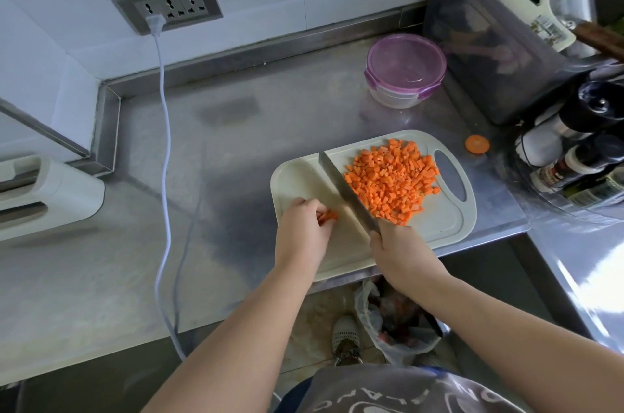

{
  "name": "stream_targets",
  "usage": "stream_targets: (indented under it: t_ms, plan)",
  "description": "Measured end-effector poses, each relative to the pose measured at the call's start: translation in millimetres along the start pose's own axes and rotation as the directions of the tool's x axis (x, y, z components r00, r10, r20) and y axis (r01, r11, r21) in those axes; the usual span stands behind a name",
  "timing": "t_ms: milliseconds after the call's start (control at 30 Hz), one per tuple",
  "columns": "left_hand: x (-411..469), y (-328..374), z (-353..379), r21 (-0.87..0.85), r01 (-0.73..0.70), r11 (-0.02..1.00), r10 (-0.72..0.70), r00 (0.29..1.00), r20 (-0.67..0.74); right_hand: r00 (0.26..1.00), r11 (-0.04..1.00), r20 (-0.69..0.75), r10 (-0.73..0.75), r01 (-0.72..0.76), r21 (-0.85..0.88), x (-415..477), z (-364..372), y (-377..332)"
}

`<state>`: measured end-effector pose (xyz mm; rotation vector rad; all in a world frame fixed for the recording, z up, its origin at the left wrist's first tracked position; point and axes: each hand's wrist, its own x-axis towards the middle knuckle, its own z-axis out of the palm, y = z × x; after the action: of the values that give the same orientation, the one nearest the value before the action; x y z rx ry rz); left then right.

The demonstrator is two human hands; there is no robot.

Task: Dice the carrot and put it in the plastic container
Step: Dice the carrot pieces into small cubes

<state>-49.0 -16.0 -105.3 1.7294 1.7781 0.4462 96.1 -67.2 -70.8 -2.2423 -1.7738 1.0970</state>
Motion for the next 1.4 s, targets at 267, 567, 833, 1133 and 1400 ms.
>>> stream_targets:
  t_ms: [267,567,833,1133,1400]
  plan:
    - [-1,-1,-7,0.009,0.019,1.000,-0.019,1.000,0.008,0.995,0.990,0.032,-0.098,0.101,-0.100,-15,1,-4]
    - [-3,-1,-8,0.096,0.015,0.995,-0.018,1.000,0.024,0.992,0.972,0.050,-0.119,0.127,-0.196,-16,9,-2]
    - [-1,-4,-7,0.108,0.026,0.994,-0.029,0.999,0.027,0.992,0.964,0.085,-0.093,0.111,-0.243,-15,12,-3]
    - [-1,-5,-6,0.117,-0.004,0.993,0.001,1.000,0.022,0.992,0.976,0.120,-0.026,0.052,-0.213,-4,14,-7]
    - [-3,-12,-9,-0.027,0.005,1.000,-0.005,1.000,0.006,0.997,0.997,0.022,-0.072,0.073,-0.040,-11,3,-4]
